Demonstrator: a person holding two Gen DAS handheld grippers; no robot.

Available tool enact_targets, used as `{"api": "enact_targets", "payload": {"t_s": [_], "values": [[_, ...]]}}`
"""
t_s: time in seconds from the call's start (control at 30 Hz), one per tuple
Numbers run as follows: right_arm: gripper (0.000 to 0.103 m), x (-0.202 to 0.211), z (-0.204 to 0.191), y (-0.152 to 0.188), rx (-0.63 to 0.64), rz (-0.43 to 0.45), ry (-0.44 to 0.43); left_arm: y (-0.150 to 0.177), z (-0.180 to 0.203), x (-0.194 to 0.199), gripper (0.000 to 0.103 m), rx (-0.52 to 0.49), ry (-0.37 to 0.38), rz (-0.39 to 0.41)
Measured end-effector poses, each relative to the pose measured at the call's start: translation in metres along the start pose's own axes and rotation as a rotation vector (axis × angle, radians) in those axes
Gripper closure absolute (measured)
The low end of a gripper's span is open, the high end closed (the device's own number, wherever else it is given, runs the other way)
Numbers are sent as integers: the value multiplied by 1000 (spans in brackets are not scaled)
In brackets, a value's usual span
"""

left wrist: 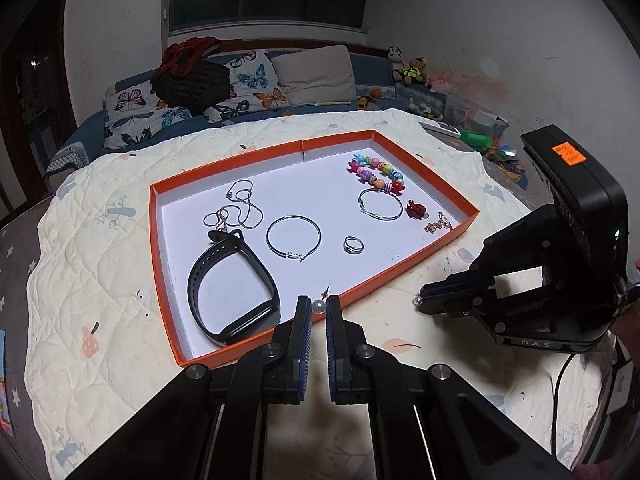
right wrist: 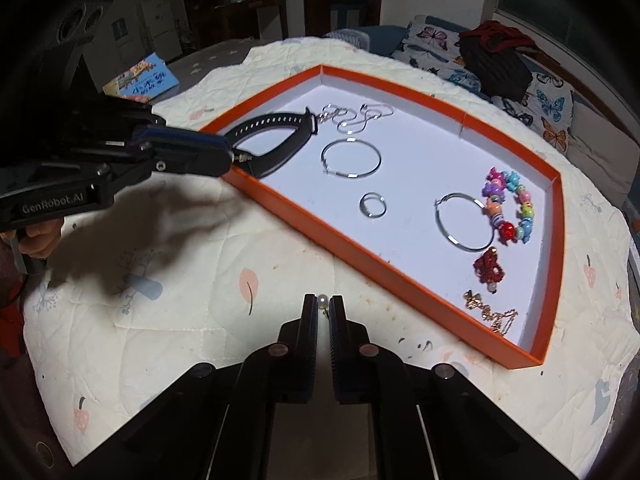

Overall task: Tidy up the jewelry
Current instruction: 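Carry both pearl earrings into the tray and open both tools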

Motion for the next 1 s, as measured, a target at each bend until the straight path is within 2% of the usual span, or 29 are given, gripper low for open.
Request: {"api": "enact_targets", "payload": {"t_s": [0.7,1.0], "values": [[95,-5,2,-6,-10,13,15,1,-2,-4,96,12,7,-8],[95,19,7,-17,-48,78,-1,-13,-4,-9,96,8,16,-4]]}}
Point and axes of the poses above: each gripper's, at about its wrist camera, not at the fingertips, and x roughly against the way its jaws point, z to its right, y to its underside, the point moved 9 cm from there along -x, roughly the way its jaws point, and after that the axes turned 4 degrees about z, right-handed, at the moved point
